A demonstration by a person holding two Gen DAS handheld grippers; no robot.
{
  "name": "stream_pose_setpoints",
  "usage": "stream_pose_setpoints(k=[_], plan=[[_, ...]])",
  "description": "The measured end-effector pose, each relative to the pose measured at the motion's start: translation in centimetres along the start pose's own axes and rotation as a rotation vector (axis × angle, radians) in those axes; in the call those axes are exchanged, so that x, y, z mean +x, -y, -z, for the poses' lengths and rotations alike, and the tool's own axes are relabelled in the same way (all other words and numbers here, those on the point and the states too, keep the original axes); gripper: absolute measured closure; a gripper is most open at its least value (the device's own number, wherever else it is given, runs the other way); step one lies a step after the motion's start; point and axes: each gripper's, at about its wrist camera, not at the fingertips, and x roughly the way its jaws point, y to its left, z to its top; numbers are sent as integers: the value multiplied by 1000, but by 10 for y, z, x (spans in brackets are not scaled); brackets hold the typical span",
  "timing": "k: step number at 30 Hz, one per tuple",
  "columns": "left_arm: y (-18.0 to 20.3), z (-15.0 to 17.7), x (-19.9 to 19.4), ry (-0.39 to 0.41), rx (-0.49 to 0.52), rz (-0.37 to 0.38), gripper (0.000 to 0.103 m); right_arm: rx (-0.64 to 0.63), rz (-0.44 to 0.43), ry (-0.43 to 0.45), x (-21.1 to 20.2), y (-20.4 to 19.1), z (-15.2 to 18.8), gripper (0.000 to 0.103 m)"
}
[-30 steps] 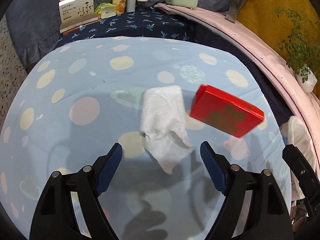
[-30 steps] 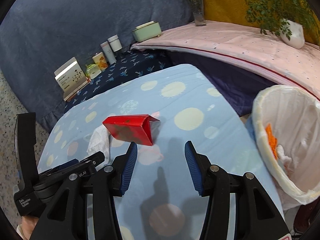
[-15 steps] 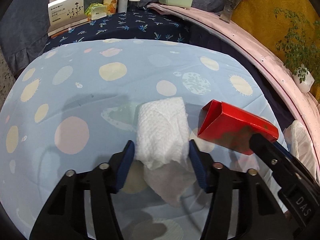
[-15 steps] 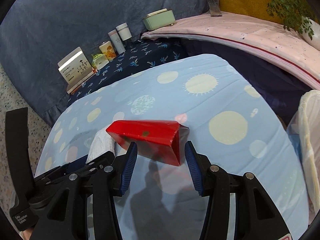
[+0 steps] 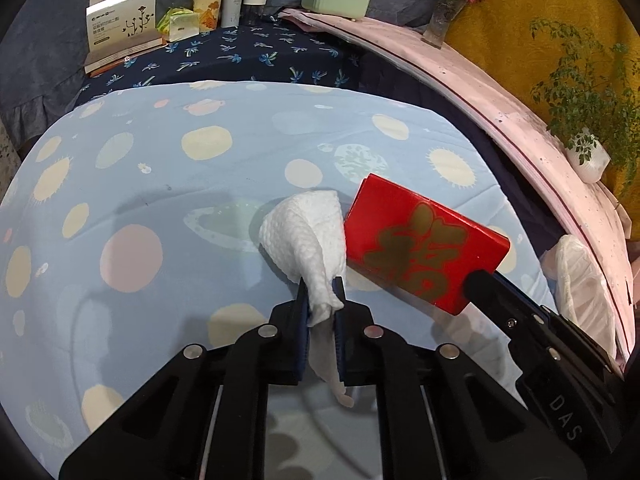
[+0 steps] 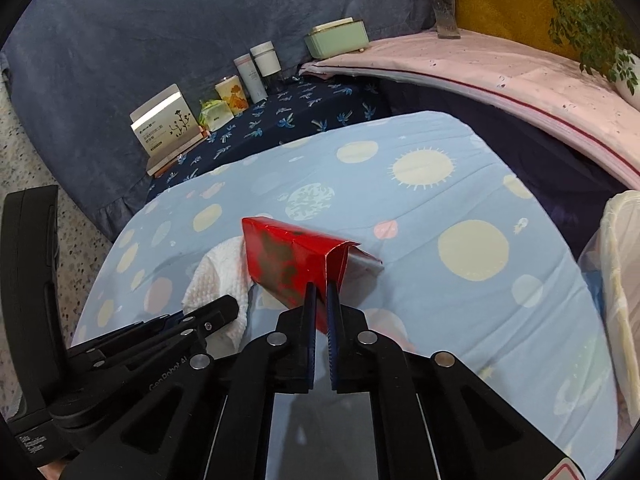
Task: Collect trash
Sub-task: 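Carry the white tissue and red box over the wastebasket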
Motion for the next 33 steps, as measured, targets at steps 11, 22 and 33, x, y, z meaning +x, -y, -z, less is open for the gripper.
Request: stream_pose_setpoints(k=[11, 22, 33], plan=[[57, 13, -42, 37, 69, 43, 93, 49, 34, 88, -70, 29, 5, 102], [143, 34, -70, 58, 178, 104, 93, 123, 104, 195, -151, 90, 13, 102], [225, 56, -76, 51, 299, 162, 93, 213, 179, 252, -201, 157, 30, 102]])
